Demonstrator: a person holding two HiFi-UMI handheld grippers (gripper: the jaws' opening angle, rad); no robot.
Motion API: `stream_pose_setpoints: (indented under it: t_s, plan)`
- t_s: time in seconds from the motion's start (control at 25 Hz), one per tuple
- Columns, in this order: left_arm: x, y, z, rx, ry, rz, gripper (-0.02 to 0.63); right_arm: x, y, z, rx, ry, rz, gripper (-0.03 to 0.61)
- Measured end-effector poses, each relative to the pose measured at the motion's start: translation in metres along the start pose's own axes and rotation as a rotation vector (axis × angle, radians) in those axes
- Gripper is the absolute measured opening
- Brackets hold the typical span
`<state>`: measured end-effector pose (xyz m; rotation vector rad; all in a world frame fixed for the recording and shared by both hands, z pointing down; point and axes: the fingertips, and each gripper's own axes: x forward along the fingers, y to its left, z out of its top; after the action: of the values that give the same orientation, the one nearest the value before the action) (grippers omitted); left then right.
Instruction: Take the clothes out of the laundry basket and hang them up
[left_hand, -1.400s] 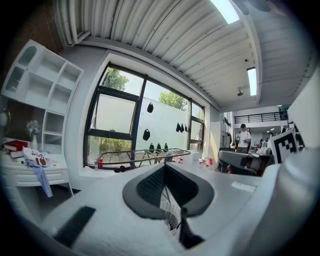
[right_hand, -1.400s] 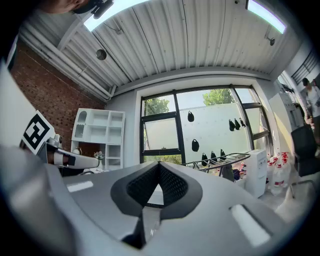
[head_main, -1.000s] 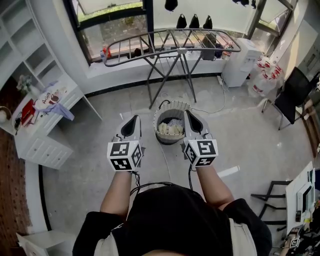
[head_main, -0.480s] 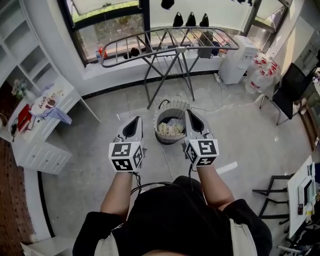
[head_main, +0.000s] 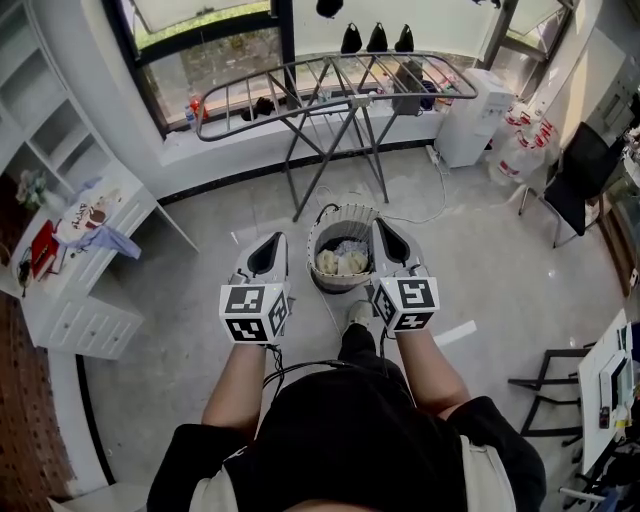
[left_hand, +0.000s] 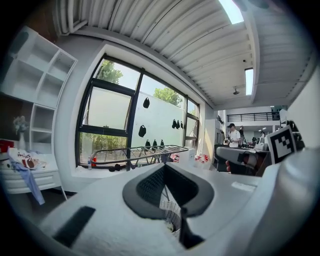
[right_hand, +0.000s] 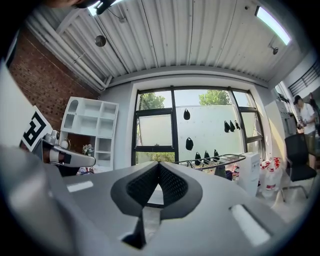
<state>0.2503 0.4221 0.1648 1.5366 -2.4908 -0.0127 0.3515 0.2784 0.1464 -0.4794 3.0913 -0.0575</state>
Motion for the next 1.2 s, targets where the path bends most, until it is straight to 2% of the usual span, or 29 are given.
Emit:
stream_pose_setpoints:
  t_s: [0.36,0.52,0.8,1.2]
  plan:
    - [0.073,0.027,0.012,0.023,0.005,0.019,0.009,0.074,-0.036,-0.007,0.012,-0.010,0.006,0.012]
    - [0.129,0.034,0.024,0.030,0.014,0.023,0.009,0.125,-0.071,-0.007,0.045,0.000,0.020,0.012]
    - [0.235,0.037,0.054,0.007,0.014,0.057,0.009,0.212,-0.140,0.005,0.044,0.007,0.081,0.012]
    - [0.351,0.036,0.068,0.006,0.035,0.119,0.009,0.297,-0.221,-0.010,0.071,0.040,0.144,0.012]
